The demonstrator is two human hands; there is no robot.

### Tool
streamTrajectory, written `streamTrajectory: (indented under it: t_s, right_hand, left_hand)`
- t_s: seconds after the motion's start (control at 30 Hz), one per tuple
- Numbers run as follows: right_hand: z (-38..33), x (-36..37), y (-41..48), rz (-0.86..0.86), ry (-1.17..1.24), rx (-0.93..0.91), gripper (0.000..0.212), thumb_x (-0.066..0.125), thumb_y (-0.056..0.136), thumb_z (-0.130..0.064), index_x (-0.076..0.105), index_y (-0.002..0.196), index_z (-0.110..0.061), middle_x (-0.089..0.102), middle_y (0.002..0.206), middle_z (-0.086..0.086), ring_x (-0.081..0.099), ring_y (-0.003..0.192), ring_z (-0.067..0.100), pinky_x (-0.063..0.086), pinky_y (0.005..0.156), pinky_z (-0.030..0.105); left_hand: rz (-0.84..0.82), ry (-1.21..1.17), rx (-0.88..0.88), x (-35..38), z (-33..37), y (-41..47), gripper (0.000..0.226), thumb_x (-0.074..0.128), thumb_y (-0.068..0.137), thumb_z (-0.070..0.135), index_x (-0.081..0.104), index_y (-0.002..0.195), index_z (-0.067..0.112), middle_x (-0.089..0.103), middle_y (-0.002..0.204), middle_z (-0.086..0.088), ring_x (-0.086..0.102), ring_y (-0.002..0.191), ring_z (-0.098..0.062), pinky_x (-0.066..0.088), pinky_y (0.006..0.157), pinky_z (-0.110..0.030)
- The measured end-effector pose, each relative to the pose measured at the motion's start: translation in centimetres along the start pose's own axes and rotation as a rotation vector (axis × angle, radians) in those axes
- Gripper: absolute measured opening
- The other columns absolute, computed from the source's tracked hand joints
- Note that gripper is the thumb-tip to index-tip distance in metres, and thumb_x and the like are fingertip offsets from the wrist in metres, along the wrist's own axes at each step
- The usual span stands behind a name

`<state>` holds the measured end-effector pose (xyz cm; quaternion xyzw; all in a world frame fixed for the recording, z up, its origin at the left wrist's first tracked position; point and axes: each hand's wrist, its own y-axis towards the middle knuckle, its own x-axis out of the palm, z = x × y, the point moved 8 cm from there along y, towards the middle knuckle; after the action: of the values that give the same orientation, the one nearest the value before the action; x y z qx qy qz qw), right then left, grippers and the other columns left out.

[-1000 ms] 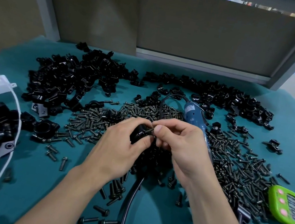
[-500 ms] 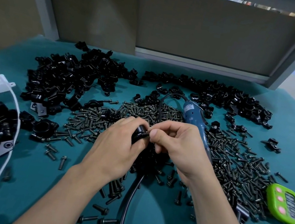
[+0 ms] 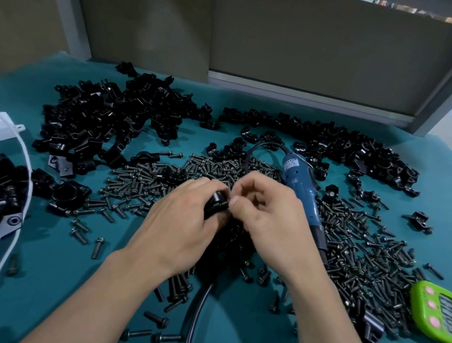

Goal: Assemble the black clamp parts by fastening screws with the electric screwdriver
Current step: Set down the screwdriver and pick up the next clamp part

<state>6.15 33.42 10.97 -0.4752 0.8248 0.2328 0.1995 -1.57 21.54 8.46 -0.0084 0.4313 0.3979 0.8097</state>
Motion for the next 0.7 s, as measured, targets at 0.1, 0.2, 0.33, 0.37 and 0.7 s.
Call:
streamTrajectory:
  t_s: [0.1, 0.2, 0.33, 0.37, 0.7]
  right_hand:
    - [-0.04, 0.34, 0.02, -0.076, 0.023, -0.023, 0.016, 0.068, 0.092, -0.014, 0.064, 0.079, -0.025, 0.064, 0.066, 0.001, 0.050, 0.057, 0.006, 0.042, 0.058, 0.020]
    - [-0.35, 0.47, -0.15, -0.039, -0.104, -0.064, 0.029, 0.060, 0.097, -0.029, 0.059, 0.069, -0.023, 0.056, 0.057, -0.005, 0.048, 0.053, 0.007, 0.037, 0.051, 0.020]
    - [-0.56, -0.20, -0.27, 0.004, -0.140, -0.092, 0.028, 0.060, 0.096, -0.035, 0.058, 0.070, -0.026, 0.056, 0.057, -0.005, 0.049, 0.052, 0.010, 0.040, 0.049, 0.024]
    - [-0.59, -0.23, -0.30, -0.016, -0.115, -0.092, 0.020, 0.063, 0.095, -0.031, 0.061, 0.075, -0.027, 0.060, 0.061, -0.005, 0.051, 0.055, 0.009, 0.043, 0.052, 0.027]
    - [-0.33, 0.63, -0.32, -0.068, -0.209, -0.081, 0.040, 0.052, 0.100, -0.037, 0.049, 0.063, -0.022, 0.046, 0.051, -0.005, 0.043, 0.050, 0.012, 0.034, 0.049, 0.029]
  left_hand:
    - [0.003, 0.014, 0.007, 0.03, 0.10, -0.22, 0.011, 0.051, 0.097, 0.047, 0.057, 0.105, 0.043, 0.058, 0.100, 0.024, 0.054, 0.098, 0.000, 0.050, 0.080, -0.029]
    - [0.002, -0.003, 0.011, 0.38, 0.30, -0.53, 0.012, 0.059, 0.100, 0.036, 0.055, 0.108, 0.045, 0.057, 0.102, 0.026, 0.053, 0.100, 0.001, 0.045, 0.080, -0.023]
    - [0.009, -0.008, 0.008, 0.19, 0.42, -0.29, 0.014, 0.061, 0.100, 0.033, 0.058, 0.110, 0.043, 0.059, 0.103, 0.024, 0.054, 0.101, 0.000, 0.049, 0.082, -0.028]
    - [0.009, -0.010, 0.006, 0.10, 0.38, -0.26, 0.008, 0.059, 0.100, 0.036, 0.058, 0.106, 0.041, 0.059, 0.100, 0.023, 0.055, 0.098, -0.001, 0.051, 0.080, -0.031]
    - [-0.009, -0.011, 0.052, 0.13, 0.89, -0.61, 0.016, 0.052, 0.098, 0.038, 0.058, 0.112, 0.043, 0.058, 0.104, 0.025, 0.052, 0.104, -0.001, 0.051, 0.083, -0.031]
